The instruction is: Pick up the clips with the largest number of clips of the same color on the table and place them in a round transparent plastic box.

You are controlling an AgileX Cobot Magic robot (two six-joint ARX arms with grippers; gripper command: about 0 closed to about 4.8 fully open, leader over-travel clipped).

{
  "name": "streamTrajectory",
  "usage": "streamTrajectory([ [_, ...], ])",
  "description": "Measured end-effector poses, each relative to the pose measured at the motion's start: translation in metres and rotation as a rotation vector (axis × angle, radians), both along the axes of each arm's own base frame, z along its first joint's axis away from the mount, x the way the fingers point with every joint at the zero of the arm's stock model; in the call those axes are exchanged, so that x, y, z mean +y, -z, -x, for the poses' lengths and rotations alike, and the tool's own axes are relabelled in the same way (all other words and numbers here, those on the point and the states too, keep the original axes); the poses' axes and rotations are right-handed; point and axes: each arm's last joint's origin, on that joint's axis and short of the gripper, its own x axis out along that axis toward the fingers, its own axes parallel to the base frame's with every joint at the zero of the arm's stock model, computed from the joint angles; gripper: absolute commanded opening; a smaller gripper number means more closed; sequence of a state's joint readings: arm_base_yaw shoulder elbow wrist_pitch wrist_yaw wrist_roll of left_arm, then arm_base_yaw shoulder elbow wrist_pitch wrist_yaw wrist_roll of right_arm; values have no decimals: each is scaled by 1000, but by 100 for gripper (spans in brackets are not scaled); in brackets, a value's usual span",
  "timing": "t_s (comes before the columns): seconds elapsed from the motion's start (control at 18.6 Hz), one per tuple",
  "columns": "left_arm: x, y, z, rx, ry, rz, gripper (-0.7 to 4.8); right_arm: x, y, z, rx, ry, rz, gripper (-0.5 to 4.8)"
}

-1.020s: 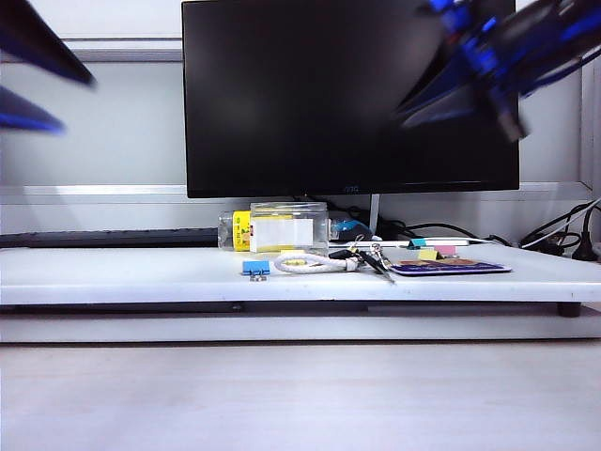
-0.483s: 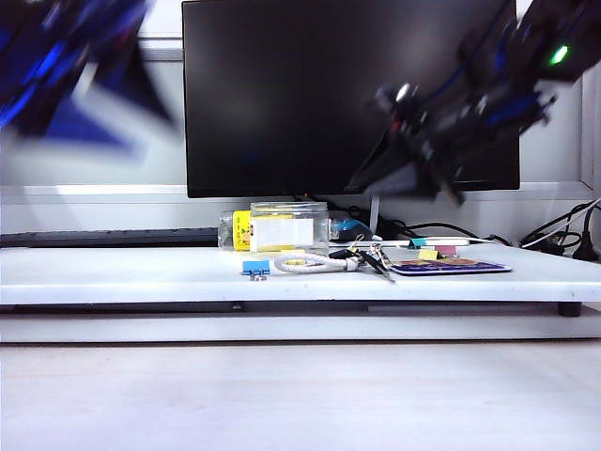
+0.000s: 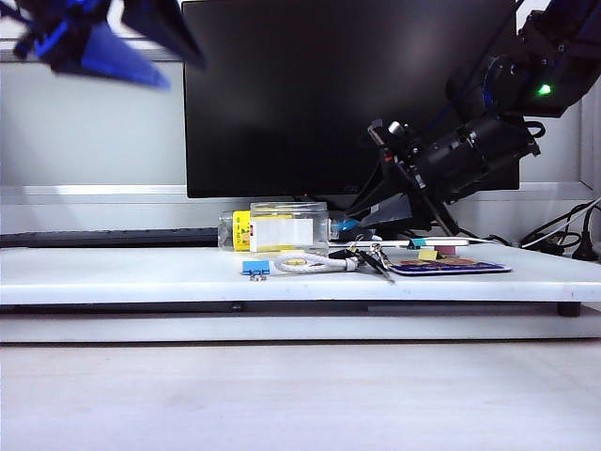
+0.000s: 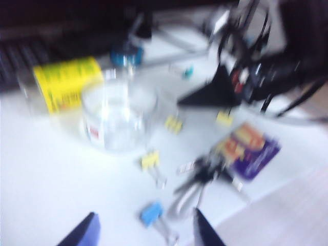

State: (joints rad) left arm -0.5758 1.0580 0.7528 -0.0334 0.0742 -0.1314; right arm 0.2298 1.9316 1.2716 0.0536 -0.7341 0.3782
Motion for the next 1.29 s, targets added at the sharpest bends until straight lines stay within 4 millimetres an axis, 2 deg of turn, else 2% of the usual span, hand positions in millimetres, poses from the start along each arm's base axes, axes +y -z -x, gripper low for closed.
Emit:
streamTrajectory([
  [0.16, -2, 10, -3, 57, 0, -38, 246, 0, 0, 0, -8, -4, 8, 122],
  [0.43, -2, 11, -3, 65, 0, -43, 246, -2, 5, 1, -5, 37, 83, 122],
  [0.97, -1, 15, -1, 102, 1, -66, 247, -2, 6, 2, 12, 37, 89, 115],
  [1.13, -1, 15, -1, 104, 1, -68, 246, -2, 6, 2, 12, 37, 89, 81],
  [1.29, -1, 15, -1, 104, 1, -68, 246, -2, 7, 2, 13, 36, 90, 80],
])
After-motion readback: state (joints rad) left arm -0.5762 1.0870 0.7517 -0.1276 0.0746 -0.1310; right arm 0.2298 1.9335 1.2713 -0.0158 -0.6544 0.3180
